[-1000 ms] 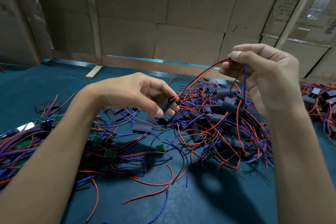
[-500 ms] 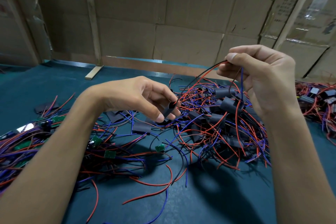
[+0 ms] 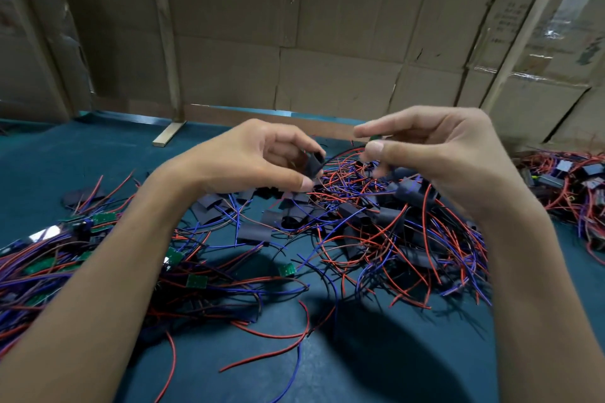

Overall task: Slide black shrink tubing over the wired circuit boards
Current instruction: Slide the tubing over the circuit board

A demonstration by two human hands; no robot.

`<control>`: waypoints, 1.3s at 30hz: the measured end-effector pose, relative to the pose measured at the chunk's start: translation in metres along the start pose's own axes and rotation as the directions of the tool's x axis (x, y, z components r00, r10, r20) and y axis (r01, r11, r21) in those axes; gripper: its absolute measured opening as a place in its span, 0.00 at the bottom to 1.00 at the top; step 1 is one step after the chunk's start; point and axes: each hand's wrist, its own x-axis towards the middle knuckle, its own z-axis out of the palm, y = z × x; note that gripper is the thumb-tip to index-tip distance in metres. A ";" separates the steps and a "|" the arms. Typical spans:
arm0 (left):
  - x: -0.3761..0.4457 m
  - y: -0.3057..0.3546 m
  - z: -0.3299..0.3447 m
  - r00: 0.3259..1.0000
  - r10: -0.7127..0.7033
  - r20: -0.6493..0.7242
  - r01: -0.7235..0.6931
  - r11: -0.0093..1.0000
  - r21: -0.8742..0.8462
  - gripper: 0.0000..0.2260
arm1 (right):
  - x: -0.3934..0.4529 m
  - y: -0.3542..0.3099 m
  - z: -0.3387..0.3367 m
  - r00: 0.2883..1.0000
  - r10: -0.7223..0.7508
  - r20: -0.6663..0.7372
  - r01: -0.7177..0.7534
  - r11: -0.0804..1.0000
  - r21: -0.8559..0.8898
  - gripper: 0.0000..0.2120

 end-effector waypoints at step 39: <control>0.004 0.024 0.022 0.827 0.530 -0.190 -0.382 0.776 0.503 0.24 | 0.011 0.009 0.025 0.974 0.128 -0.185 -0.132 0.991 -0.013 0.07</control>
